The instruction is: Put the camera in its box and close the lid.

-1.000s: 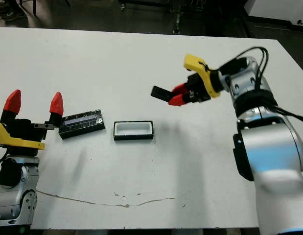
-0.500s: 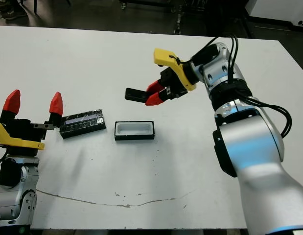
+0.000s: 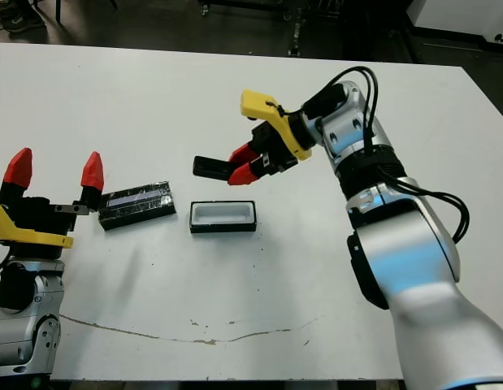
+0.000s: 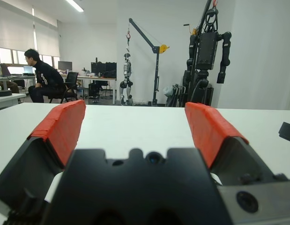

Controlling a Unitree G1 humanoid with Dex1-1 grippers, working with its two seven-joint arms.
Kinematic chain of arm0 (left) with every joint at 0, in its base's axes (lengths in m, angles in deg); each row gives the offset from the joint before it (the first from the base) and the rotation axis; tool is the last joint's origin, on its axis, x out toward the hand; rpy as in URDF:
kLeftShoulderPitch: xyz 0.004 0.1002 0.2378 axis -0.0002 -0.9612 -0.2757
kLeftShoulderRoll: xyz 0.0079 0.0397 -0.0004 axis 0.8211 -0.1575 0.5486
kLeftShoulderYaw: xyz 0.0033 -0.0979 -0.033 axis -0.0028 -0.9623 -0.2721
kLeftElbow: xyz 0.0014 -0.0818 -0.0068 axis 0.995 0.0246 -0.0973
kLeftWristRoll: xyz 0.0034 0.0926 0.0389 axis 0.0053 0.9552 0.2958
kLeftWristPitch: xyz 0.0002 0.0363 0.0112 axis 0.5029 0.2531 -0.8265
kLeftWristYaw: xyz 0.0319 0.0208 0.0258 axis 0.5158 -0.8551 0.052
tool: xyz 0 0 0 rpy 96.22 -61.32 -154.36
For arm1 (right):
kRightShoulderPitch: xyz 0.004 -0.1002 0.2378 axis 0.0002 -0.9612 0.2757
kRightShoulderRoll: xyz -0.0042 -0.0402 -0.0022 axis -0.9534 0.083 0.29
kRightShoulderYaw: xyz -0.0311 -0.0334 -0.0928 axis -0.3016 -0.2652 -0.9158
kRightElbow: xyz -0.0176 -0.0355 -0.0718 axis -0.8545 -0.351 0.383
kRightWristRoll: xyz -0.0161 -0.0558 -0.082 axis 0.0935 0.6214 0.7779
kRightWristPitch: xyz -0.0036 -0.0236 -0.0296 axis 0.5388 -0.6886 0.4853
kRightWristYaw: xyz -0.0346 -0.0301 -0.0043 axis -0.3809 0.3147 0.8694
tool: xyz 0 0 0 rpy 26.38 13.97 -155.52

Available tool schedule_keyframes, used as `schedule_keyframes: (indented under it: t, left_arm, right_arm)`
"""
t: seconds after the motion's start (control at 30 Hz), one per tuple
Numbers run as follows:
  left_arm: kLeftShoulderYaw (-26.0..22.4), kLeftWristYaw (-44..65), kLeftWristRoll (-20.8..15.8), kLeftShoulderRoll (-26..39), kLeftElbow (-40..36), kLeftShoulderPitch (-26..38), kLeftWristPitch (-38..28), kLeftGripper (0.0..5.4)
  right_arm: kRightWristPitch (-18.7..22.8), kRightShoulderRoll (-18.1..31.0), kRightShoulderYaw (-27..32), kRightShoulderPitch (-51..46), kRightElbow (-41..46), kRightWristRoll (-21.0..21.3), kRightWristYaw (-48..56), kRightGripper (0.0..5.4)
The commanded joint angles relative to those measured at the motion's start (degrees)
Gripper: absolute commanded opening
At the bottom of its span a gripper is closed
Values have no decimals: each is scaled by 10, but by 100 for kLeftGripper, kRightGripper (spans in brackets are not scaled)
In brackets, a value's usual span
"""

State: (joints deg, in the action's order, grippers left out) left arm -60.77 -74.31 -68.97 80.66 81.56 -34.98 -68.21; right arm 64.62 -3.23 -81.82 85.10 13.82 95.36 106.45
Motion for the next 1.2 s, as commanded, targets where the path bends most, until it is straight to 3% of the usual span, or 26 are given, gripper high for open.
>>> schedule_keyframes:
  t: [0.03, 0.63, 1.2]
  left_arm:
    - [-2, -2, 5, 4, -3, -8, 7, 540]
    - [-7, 3, 3, 6, -2, -9, 5, 540]
    - [-8, 4, 4, 3, -2, -10, 4, 540]
  right_arm:
    - [-4, -3, -10, -14, 7, -4, 3, 166]
    - [36, -3, -46, -29, 32, -4, 15, 166]
    - [20, 0, -57, -38, 26, 2, 1, 166]
